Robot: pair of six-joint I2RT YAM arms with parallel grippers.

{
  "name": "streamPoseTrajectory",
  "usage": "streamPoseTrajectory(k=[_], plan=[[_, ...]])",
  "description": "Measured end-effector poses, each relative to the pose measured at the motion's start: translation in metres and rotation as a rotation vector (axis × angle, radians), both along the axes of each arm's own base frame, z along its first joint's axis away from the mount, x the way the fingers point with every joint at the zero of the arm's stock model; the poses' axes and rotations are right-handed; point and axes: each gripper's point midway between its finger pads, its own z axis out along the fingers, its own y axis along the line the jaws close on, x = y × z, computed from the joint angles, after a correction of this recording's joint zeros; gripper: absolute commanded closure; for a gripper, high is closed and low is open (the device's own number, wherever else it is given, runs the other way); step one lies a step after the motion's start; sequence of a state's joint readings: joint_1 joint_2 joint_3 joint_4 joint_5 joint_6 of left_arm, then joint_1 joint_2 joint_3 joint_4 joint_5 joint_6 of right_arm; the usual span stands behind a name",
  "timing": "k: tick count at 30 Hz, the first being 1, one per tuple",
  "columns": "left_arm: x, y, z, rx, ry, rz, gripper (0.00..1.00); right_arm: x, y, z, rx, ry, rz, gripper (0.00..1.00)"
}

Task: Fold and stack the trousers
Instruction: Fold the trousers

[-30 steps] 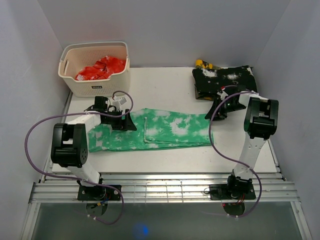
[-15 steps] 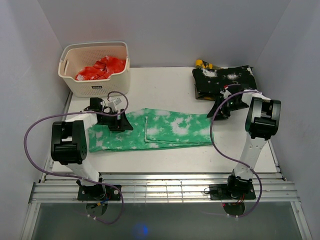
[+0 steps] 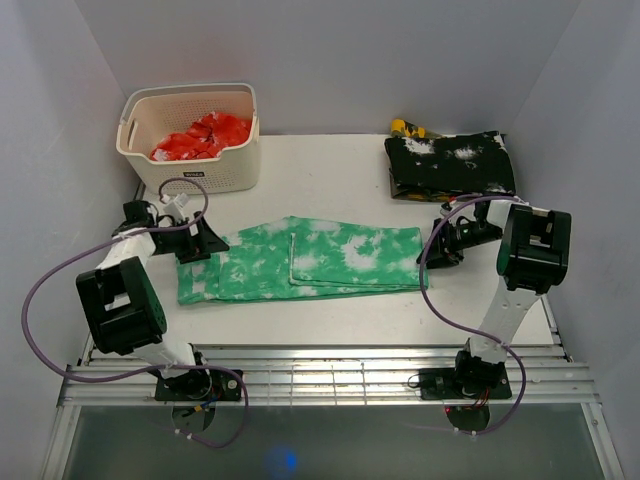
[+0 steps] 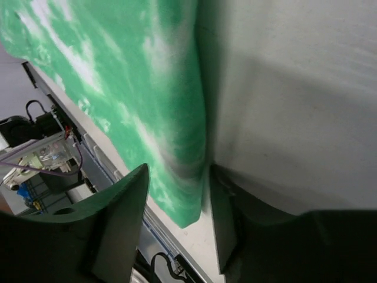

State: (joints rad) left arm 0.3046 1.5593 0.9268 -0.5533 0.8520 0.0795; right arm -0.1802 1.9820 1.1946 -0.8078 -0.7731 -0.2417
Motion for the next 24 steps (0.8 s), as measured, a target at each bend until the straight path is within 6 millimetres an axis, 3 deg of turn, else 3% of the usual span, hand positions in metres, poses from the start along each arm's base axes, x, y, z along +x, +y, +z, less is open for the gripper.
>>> streamPoseTrajectory(k=[2,3,7,10,16,20,24], plan=[[-0.003,0.026,0.002,0.001,0.017,0.072,0.04,0.001,0.001,-0.003,0.004,0.001,0.003,0.69],[-0.006,0.040,0.002,0.006,0.025,0.106,0.04,0.001,0.000,-0.006,-0.001,0.001,0.004,0.92],[-0.015,0.088,0.004,0.057,0.038,0.207,0.05,0.002,-0.004,-0.010,-0.020,-0.004,0.001,0.92],[-0.023,0.106,-0.001,0.110,0.048,0.224,0.06,0.004,-0.014,-0.004,-0.039,-0.025,-0.007,0.92],[-0.034,0.098,-0.015,0.132,0.063,0.159,0.17,0.036,-0.075,0.044,-0.101,-0.170,-0.091,0.92],[-0.039,0.073,-0.027,0.096,0.102,0.093,0.22,0.050,-0.114,0.082,-0.143,-0.262,-0.122,0.92],[-0.032,0.033,-0.031,0.079,0.102,-0.026,0.23,0.057,-0.121,0.122,-0.120,-0.344,-0.106,0.92]])
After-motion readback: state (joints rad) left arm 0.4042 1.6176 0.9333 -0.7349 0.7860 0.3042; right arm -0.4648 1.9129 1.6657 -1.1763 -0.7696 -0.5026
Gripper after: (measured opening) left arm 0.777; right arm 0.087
